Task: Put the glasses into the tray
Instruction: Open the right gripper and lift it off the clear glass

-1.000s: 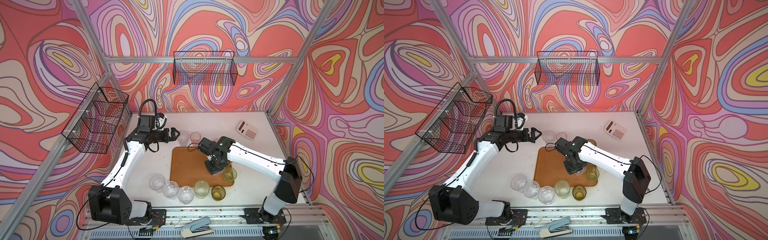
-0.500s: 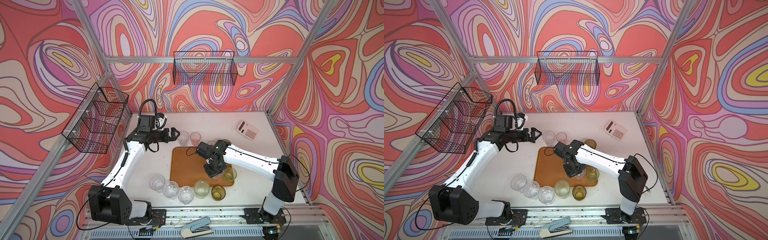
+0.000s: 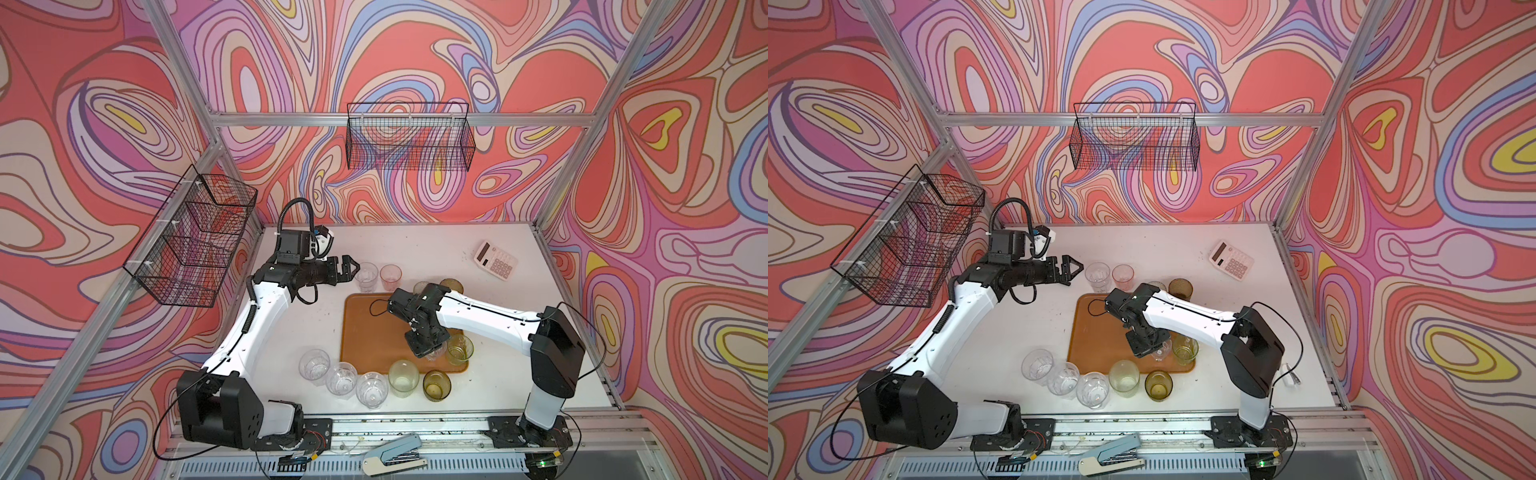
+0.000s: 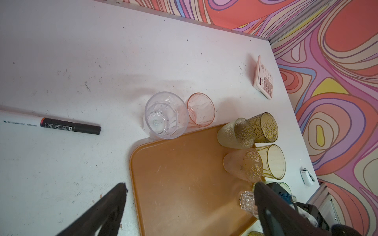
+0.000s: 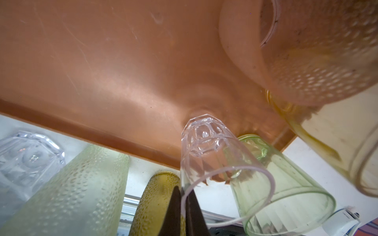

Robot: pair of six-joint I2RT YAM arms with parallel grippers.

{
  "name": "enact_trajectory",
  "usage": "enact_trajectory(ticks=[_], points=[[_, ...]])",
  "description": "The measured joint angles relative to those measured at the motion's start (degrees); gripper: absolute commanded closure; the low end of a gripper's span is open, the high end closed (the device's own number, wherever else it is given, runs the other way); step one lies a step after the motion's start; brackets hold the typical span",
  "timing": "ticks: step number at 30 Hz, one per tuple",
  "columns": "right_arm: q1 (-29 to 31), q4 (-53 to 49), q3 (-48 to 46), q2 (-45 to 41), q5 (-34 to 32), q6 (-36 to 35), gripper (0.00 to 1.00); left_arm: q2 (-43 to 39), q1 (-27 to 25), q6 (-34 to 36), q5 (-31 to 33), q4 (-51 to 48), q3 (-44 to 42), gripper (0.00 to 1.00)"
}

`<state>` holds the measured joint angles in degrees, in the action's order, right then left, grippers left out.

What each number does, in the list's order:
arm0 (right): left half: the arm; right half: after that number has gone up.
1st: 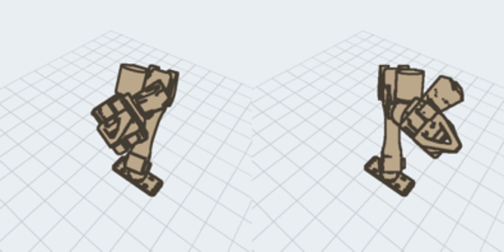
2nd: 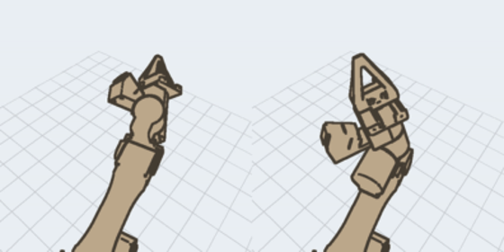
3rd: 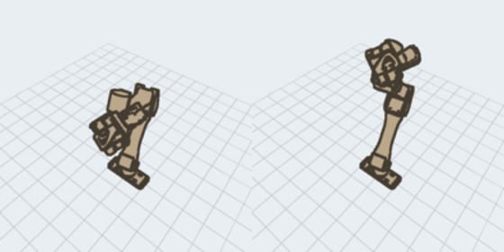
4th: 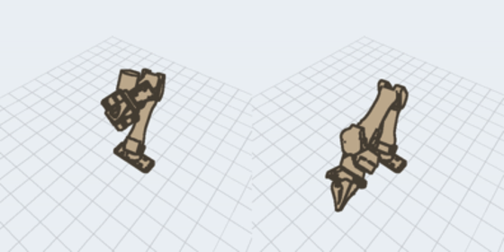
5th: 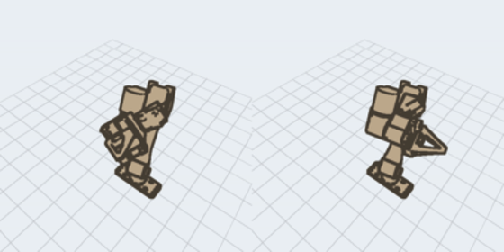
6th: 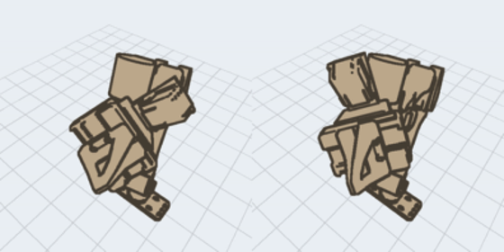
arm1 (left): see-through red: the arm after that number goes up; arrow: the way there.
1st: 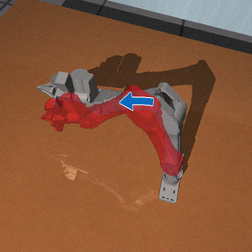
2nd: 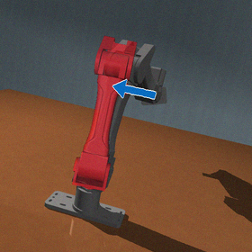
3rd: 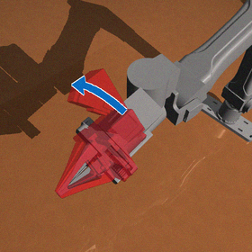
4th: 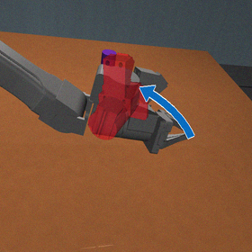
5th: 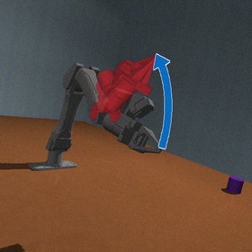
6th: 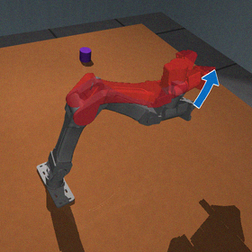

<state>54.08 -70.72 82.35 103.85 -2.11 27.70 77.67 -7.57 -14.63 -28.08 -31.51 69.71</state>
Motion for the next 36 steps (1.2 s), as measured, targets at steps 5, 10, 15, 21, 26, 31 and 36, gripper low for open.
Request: enact_trajectory(ticks=[5,10,15,21,26,31,36], points=[[0.0,0.24,-0.02,0.02,-0.13,-0.24,1.0,0.02,0.0,0.0,0.0,0.0,0.0,0.0],[0.0,0.66,-0.07,0.15,-0.26,-0.48,1.0,0.02,0.0,0.0,0.0,0.0,0.0,0.0],[0.0,0.96,-0.13,0.22,-0.28,-0.68,1.0,0.02,0.0,0.0,-0.02,0.0,0.0,0.0],[0.0,1.31,-0.85,0.22,-0.44,-0.68,1.0,0.07,0.0,0.0,0.0,0.0,0.0,0.0],[0.0,1.95,-1.46,0.22,-0.46,-0.66,0.99,0.13,0.0,0.0,-0.02,0.0,0.0,0.0],[0.0,2.29,-1.73,0.22,-0.44,-0.68,0.96,0.13,-0.02,0.0,0.0,0.0,0.0,0.0],[0.0,2.86,-2.03,0.22,-0.42,-0.68,0.9,0.13,-0.02,0.0,0.02,0.0,0.0,0.0]])
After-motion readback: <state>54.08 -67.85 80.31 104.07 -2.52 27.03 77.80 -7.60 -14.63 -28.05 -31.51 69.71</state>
